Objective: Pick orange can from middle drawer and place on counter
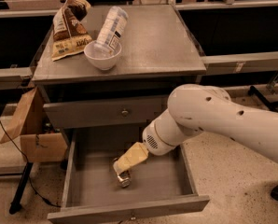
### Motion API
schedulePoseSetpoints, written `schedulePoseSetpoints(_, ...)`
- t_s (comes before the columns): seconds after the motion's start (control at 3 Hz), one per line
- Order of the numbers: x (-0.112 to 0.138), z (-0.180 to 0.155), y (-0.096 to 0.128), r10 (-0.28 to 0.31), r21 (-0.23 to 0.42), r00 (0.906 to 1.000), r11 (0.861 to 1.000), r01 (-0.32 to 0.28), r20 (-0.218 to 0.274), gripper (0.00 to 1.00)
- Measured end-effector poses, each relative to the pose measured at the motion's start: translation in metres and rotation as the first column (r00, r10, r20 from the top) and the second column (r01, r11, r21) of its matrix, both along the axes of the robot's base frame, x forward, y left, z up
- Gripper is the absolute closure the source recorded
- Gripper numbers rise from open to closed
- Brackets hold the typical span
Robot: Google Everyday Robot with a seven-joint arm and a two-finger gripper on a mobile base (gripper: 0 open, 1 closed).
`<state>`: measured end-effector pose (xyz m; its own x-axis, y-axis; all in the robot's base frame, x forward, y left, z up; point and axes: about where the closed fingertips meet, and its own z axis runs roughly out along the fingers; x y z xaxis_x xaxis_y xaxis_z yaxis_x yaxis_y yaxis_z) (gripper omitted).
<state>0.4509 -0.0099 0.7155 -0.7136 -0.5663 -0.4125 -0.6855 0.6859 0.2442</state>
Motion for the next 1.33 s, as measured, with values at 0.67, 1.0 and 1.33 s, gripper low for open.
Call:
schedulePoseSetpoints(0.67,0.046,-0.059,0.017,-0.152,0.079,0.9878,0.986,0.149,0.035,0.00)
schedulePoseSetpoints(1.0,0.083,-0.119,0.035,-0.206,0.073,0.9774,0.976,0.203,0.046,0.00)
schedulePoseSetpoints(1.33,0.130,-0.159,0.073,-0.286,0.111,0.9558,0.954,0.277,0.069,0.00)
